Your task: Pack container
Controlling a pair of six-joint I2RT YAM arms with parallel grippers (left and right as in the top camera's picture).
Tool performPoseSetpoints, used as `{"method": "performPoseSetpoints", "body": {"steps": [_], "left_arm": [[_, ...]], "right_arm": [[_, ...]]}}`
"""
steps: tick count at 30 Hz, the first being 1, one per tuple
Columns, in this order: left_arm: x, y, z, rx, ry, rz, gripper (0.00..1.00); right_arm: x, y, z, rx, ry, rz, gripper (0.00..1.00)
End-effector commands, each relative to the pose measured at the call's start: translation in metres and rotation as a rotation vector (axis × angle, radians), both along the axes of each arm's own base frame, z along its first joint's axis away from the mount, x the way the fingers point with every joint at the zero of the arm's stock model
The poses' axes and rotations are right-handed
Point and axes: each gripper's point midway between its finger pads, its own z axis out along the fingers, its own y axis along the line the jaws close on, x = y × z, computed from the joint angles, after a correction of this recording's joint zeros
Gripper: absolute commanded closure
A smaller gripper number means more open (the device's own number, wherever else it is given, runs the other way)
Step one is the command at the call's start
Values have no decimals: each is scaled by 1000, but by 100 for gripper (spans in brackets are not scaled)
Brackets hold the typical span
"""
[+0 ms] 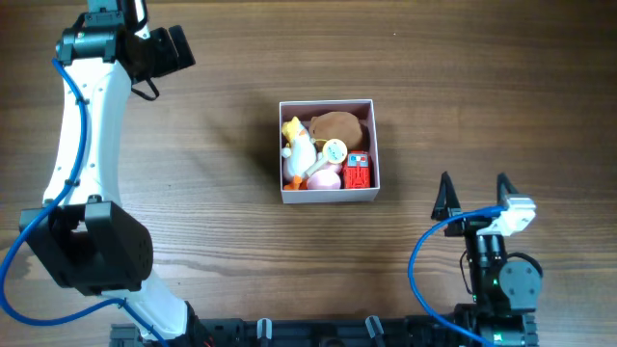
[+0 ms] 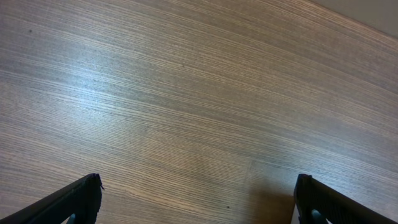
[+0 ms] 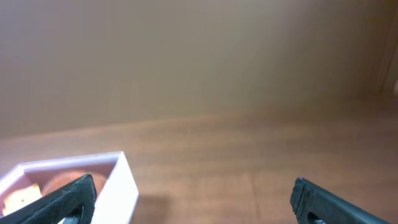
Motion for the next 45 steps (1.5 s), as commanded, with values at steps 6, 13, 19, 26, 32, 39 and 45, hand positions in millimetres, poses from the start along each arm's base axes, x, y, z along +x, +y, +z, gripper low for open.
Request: {"method": "performPoseSetpoints", "body": {"steps": [6,13,19,26,32,39,45], "left_arm": [[0,-2,7,-15,-17,4,0],[0,-2,7,-15,-17,5,0],[0,-2,7,-15,-17,5,0],[0,-2,7,-15,-17,4,0],[0,-2,7,-15,-17,4,0],[0,-2,7,-15,-17,5,0],[0,-2,7,-15,-17,4,0]], "right_arm": [[0,0,-3,-184,-4,-6,1],[0,-1,-3,-172,-5,-7,1],[0,-1,-3,-172,-5,-7,1],[0,-1,-3,-172,-5,-7,0],[0,-1,-3,-172,-5,-7,1],[0,-1,-3,-172,-5,-7,1],[0,-1,-3,-172,-5,-7,0]]}}
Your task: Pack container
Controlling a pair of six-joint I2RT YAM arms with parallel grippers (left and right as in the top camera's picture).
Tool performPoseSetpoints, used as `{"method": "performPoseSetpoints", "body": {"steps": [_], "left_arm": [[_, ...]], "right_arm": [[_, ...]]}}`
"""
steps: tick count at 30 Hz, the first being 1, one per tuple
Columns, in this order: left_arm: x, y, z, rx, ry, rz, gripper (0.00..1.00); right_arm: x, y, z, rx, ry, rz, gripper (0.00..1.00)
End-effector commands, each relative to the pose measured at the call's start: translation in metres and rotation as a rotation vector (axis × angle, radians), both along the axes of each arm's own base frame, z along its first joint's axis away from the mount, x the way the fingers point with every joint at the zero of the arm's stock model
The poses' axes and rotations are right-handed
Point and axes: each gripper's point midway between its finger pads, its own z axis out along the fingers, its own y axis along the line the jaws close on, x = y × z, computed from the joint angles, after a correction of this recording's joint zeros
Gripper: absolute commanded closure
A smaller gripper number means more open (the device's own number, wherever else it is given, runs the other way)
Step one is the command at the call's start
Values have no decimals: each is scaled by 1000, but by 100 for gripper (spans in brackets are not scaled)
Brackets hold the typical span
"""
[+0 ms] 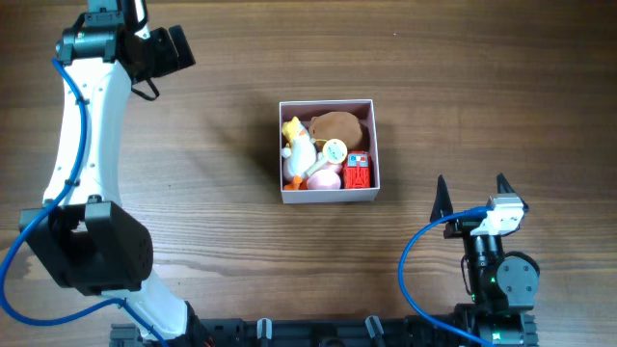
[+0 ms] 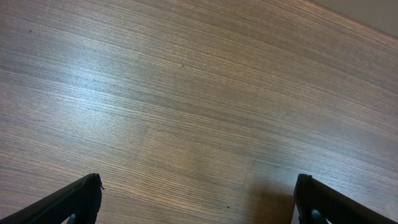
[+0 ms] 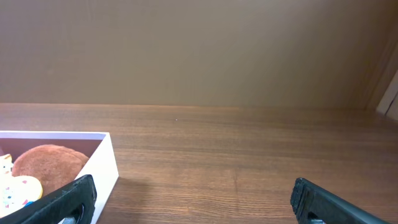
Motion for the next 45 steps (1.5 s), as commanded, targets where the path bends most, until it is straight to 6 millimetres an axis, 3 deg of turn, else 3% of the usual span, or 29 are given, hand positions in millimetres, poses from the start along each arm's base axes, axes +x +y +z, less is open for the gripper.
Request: {"method": "performPoseSetpoints", "body": {"steps": [1,33,37,42,44,45], "left_arm": [[0,-2,7,-15,-16,4,0],[0,-2,7,-16,-16,5,0],[0,-10,9,-15,-20,-13,0],[-8,-6,28,-9,-53,-9,0],[-14,-5,42,-7,-80,-6,0],[-23,-3,61,4,-114,0,0]], "right_arm": [[-1,-1,4,-10,-18,-6,0],[-1,-1,4,-11,-17,-6,0],[-1,-1,4,-10,-17,-6,1],[-1,-1,4,-10,-17,-6,0],[-1,-1,4,-10,-17,-6,0],[-1,-1,4,-10,-17,-6,1]]}}
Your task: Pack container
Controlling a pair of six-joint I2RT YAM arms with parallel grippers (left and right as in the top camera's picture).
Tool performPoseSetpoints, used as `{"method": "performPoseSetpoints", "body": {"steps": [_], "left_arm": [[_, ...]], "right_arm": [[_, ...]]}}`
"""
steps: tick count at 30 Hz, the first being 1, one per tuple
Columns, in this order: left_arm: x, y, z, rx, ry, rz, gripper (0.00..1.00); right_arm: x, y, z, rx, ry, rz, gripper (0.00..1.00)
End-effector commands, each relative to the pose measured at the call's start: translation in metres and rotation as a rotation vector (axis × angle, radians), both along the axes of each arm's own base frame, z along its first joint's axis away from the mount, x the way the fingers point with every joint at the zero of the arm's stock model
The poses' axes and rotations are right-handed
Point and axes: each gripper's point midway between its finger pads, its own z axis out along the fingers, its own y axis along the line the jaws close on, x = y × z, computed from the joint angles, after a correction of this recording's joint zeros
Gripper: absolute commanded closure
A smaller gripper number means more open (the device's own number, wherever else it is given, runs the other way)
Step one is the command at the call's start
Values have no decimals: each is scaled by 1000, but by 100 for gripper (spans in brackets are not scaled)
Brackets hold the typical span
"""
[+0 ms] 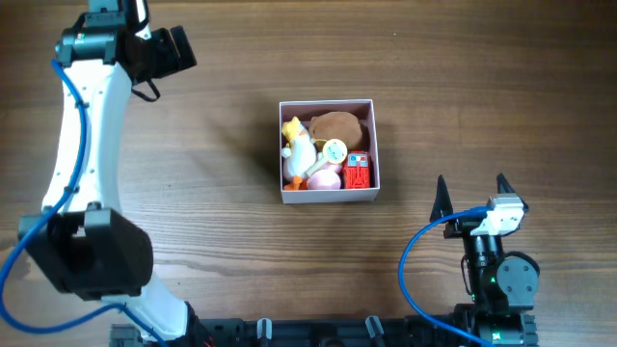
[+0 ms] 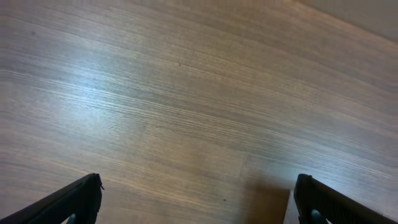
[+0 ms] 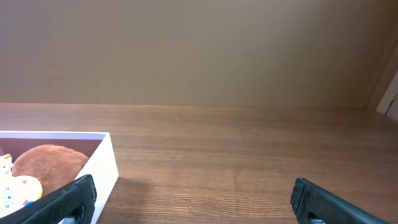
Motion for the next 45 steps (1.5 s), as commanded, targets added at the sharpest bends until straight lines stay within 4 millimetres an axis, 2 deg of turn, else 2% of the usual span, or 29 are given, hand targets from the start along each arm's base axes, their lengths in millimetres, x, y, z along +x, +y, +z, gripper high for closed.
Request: {"method": "performPoseSetpoints", "body": {"steps": [1,10,11,16,19,23,27,32,36,45], "left_arm": [[-26,4,73,19,-151,20,0],[-81,5,155,48,-333,39,0],[-95,6,167,54,-361,44,0],[-136,4,186,62,-418,50,0],[-165,3,187,64,-459,51,0],[-190,1,190,68,-569,54,0],[-213,0,181,72,-702,56,0],[-226,-6,153,61,-878,39,0],[-225,-14,131,40,-963,-2,0],[-221,-30,73,-4,-1036,-90,0]], "right_arm": [[-1,-1,4,-10,-17,-6,0],[-1,-1,4,-10,-17,-6,1],[-1,-1,4,-10,-17,-6,0],[-1,-1,4,-10,-17,-6,0],[-1,-1,4,-10,-17,-6,0],[-1,-1,4,-10,-17,-6,0],[-1,-1,4,-10,-17,-6,0],[-1,-1,4,-11,-17,-6,0],[-1,-1,4,-10,-17,-6,0],[-1,-1,4,-10,-17,-6,0]]}}
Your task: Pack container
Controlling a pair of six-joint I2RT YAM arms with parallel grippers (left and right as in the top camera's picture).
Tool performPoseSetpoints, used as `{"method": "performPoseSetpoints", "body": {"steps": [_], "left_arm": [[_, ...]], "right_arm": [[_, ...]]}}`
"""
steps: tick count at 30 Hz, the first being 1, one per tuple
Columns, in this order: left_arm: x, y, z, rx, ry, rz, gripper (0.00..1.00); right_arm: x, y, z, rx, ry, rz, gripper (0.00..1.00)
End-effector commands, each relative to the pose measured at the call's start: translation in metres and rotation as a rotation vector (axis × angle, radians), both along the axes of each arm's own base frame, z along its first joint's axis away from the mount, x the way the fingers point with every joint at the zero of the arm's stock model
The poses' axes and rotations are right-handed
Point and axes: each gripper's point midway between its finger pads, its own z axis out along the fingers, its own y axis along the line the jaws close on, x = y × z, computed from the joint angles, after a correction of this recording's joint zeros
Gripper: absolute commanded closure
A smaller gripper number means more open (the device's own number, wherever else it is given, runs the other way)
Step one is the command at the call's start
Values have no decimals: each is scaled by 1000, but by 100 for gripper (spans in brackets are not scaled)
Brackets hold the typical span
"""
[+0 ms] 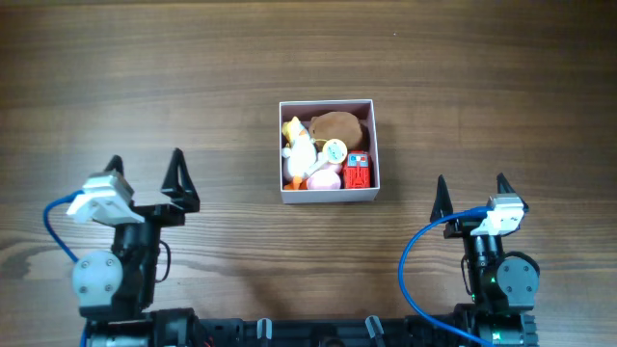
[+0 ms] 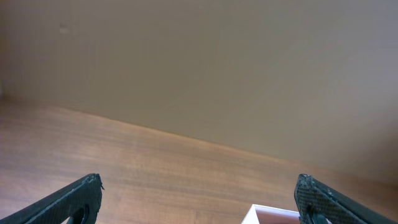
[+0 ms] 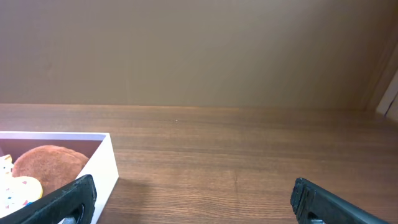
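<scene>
The container is a white box (image 1: 328,197) in the middle of the table. It holds a brown round cushion (image 1: 338,125), a yellow-and-white duck toy (image 1: 297,145), a pink piece (image 1: 326,179) and a red block (image 1: 357,173). My left gripper (image 1: 146,157) stands open at the front left, well clear of the box, with nothing between its fingers. At the front right my right gripper (image 1: 471,179) is open and empty too. The left wrist view shows only a box corner (image 2: 273,215) past the gripper (image 2: 198,180). In the right wrist view the box wall (image 3: 107,169) and cushion (image 3: 46,159) lie left of the gripper (image 3: 193,182).
Wooden table (image 1: 501,77) all round the box. A plain tan wall (image 3: 199,50) rises behind the far table edge in both wrist views. Blue cables loop by each arm base at the front edge.
My left arm was stretched out to the table's far left corner; now it is folded back at the front left, gripper open, its camera looking level across the table. The right arm has not moved.
At first my left arm reached to the far left corner, open over bare wood, while my right gripper sat at the front right, slightly turned. The right gripper then squared up and stayed. The left arm held its reach, shifted slightly, and is now at the front left.
</scene>
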Motion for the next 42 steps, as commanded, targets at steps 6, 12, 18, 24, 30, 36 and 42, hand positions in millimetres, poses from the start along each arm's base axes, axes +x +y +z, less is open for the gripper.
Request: {"method": "performPoseSetpoints", "body": {"steps": [6,12,18,24,30,36,42], "left_arm": [[-7,-13,-45,4,-64,-74,0],[-14,-14,-61,8,-103,-79,0],[-11,-16,-77,6,-78,-94,0],[-7,-16,-98,1,-34,-93,0],[-4,-16,-125,-5,22,-93,0],[-4,-14,-133,-6,52,-83,0],[-3,-3,-135,-2,59,-20,0]], "right_arm": [[-1,-1,3,-10,-15,-6,1],[-1,-1,3,-10,-15,-6,1],[-1,-1,3,-10,-15,-6,0],[-1,-1,3,-10,-15,-6,0],[-1,-1,3,-10,-15,-6,0],[-1,-1,3,-10,-15,-6,0],[-1,-1,3,-10,-15,-6,0]]}}
